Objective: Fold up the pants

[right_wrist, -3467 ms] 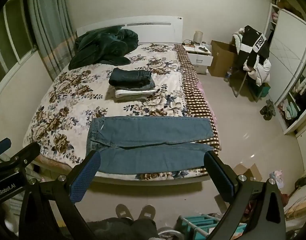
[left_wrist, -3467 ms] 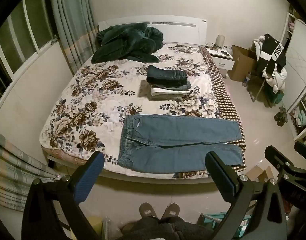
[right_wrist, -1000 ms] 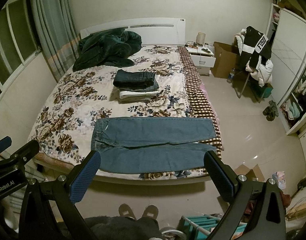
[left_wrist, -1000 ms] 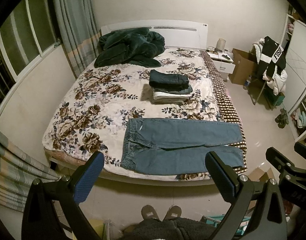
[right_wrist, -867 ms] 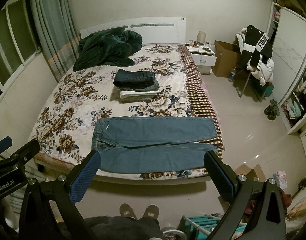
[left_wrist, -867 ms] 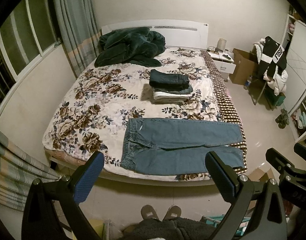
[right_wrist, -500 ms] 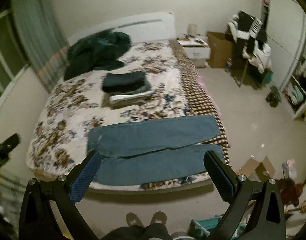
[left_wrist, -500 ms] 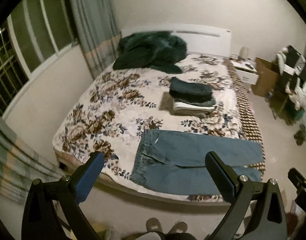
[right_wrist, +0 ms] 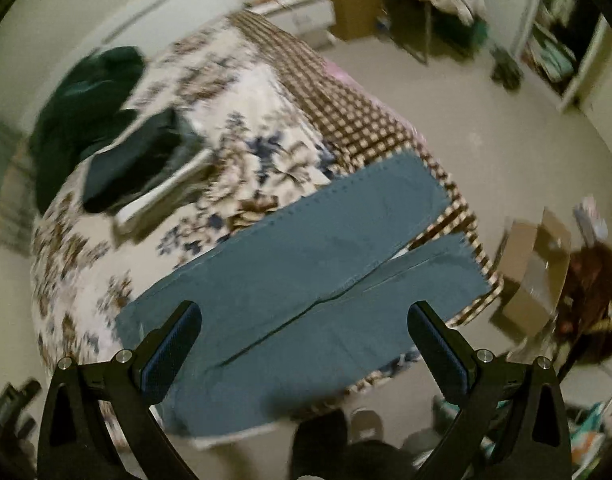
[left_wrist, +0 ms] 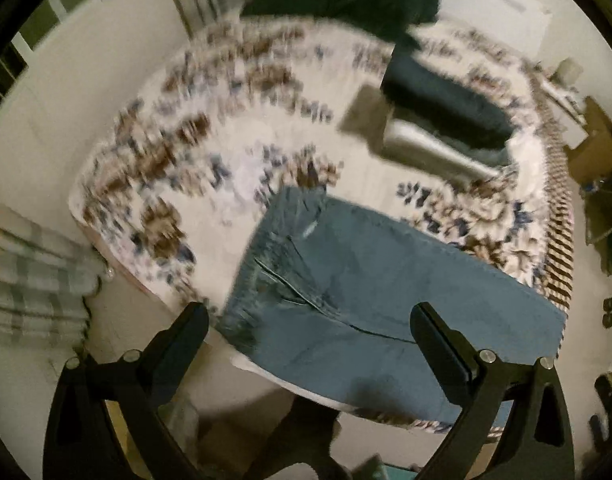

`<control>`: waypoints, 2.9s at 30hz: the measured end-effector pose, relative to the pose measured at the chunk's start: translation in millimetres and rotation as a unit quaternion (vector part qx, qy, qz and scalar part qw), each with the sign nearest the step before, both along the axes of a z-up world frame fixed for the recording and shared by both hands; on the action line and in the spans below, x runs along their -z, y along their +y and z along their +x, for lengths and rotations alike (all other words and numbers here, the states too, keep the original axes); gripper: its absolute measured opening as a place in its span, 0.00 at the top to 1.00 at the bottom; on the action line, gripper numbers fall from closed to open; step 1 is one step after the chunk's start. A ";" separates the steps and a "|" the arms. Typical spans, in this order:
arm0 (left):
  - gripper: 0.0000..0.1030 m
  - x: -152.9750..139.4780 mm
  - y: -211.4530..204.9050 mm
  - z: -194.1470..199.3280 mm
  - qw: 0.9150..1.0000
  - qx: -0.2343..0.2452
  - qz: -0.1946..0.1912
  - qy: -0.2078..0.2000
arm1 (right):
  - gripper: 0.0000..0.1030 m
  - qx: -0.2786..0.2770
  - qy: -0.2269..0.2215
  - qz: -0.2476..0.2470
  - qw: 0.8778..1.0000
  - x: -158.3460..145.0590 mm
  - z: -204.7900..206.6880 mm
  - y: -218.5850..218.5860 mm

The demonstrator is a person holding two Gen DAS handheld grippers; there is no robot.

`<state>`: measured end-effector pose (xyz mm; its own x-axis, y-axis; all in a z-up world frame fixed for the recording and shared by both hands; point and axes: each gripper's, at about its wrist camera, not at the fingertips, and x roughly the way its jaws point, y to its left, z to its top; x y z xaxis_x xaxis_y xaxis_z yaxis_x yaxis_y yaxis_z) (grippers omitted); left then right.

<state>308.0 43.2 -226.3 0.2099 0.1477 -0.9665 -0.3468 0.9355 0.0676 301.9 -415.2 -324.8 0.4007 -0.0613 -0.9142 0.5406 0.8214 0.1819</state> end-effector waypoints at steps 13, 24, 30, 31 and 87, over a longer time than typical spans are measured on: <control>0.00 230.5 32.4 171.4 0.988 -0.103 -0.027 0.116 | 0.00 0.141 0.114 0.054 0.982 231.4 194.3 -96.6; 0.03 358.3 69.2 225.9 0.961 -0.210 -0.088 0.155 | 0.00 0.187 0.178 0.051 0.965 340.0 277.2 -139.2; 0.74 330.5 77.5 199.8 0.972 -0.203 -0.089 0.075 | 0.18 0.186 0.207 0.060 0.958 363.6 279.2 -152.2; 0.75 325.8 79.4 195.1 0.973 -0.198 -0.101 0.064 | 0.35 0.187 0.206 0.059 0.959 363.8 276.4 -154.5; 0.89 351.5 103.0 -123.7 0.956 -0.228 -0.180 -0.033 | 0.96 0.234 0.080 0.163 0.955 368.5 -138.4 -224.7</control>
